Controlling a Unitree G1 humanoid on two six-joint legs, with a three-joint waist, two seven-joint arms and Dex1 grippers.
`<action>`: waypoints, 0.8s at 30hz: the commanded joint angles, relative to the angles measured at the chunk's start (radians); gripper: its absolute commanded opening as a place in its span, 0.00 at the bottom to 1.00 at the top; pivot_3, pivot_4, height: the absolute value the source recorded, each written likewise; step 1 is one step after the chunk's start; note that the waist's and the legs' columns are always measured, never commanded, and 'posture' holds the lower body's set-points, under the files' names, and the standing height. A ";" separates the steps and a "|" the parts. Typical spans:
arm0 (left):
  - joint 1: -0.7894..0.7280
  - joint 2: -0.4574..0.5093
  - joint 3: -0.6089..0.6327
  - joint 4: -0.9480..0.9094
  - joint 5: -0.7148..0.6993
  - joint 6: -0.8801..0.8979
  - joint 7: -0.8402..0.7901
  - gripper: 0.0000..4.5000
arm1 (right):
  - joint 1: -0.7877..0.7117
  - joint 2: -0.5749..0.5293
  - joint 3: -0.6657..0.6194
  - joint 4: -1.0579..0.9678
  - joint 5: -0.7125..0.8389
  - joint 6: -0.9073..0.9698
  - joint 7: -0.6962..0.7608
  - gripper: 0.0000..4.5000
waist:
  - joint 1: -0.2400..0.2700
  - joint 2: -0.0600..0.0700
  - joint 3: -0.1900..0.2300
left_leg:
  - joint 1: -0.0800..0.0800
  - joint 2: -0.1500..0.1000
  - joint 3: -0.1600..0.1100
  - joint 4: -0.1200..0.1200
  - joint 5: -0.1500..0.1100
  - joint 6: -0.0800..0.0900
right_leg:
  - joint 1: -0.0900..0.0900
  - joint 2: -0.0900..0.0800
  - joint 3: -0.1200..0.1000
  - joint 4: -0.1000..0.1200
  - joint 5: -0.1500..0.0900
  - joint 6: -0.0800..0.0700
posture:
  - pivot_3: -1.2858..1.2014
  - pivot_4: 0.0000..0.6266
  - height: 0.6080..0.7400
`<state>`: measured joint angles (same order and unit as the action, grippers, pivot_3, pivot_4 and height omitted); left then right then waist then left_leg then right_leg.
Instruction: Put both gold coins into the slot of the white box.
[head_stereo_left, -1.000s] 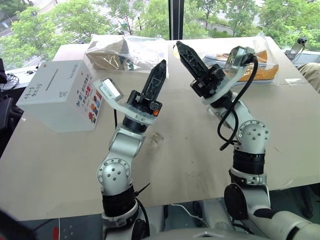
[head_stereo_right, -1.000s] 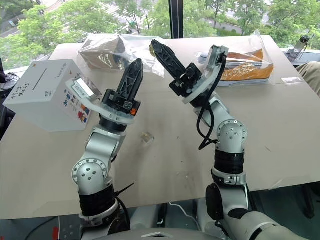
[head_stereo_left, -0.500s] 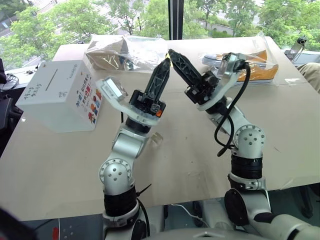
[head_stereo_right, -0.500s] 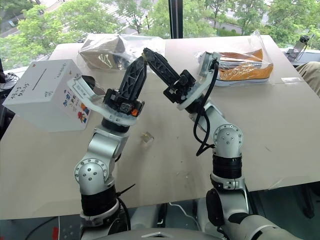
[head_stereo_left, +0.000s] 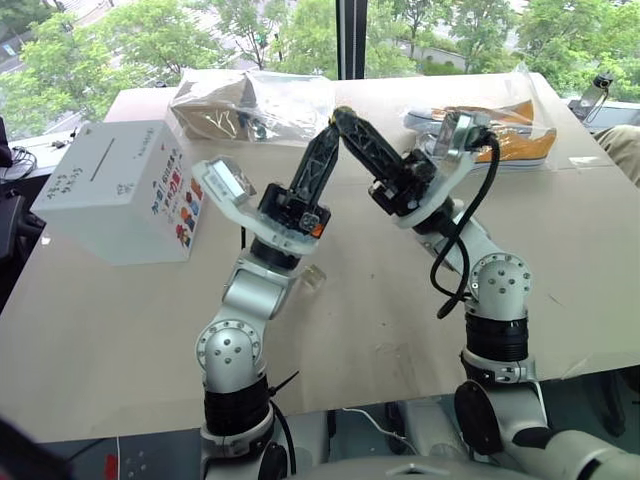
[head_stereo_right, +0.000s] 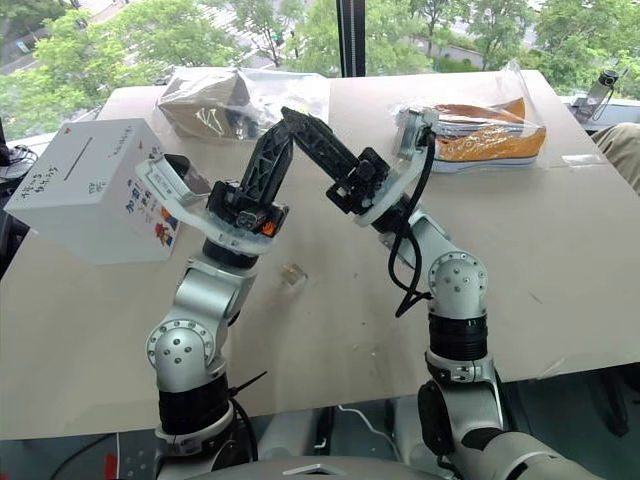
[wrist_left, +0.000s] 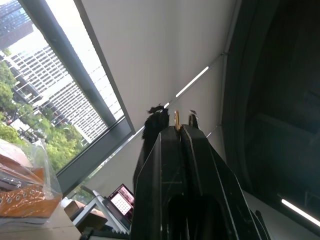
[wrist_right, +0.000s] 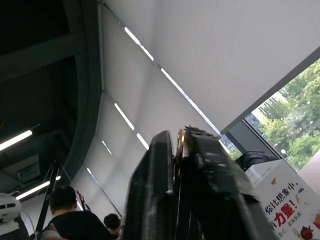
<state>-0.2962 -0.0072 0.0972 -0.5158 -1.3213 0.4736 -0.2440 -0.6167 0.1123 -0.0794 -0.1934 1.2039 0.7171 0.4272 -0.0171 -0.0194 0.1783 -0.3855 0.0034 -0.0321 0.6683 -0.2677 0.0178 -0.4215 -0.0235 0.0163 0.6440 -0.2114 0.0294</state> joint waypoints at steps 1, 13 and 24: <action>-0.014 0.022 0.009 -0.043 0.006 -0.020 0.001 0.00 | -0.020 0.007 -0.022 -0.017 -0.049 -0.073 -0.043 0.56 | 0.001 0.000 0.000 | 0.000 0.000 0.000 0.000 0.000 0.000 | 0.000 0.000 0.000 0.000 0.000 0.000 | 0.52 0.24 1.00; -0.073 0.591 0.306 -0.095 0.073 0.109 0.228 0.00 | -0.057 -0.369 0.049 0.082 -0.408 -0.259 0.327 0.99 | -0.004 0.001 0.001 | 0.000 0.000 0.000 -0.001 0.000 0.000 | 0.000 0.001 0.001 -0.001 0.000 0.000 | 0.52 0.24 1.00; 0.036 1.026 0.562 0.071 0.132 0.383 0.408 0.00 | -0.135 -0.491 0.109 0.129 -0.524 -0.379 0.642 0.99 | 0.001 0.002 0.003 | 0.002 0.002 0.000 -0.007 0.000 0.000 | -0.002 0.000 0.000 -0.002 -0.001 0.001 | 0.52 0.24 1.00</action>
<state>-0.2672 0.9911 0.6019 -0.4927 -1.2422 0.8194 0.1117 -0.7177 -0.3913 0.0383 -0.0569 0.6752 0.3598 1.0539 -0.0160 -0.0179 0.1818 -0.3837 0.0055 -0.0317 0.6613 -0.2678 0.0175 -0.4230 -0.0236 0.0165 0.6417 -0.2121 0.0301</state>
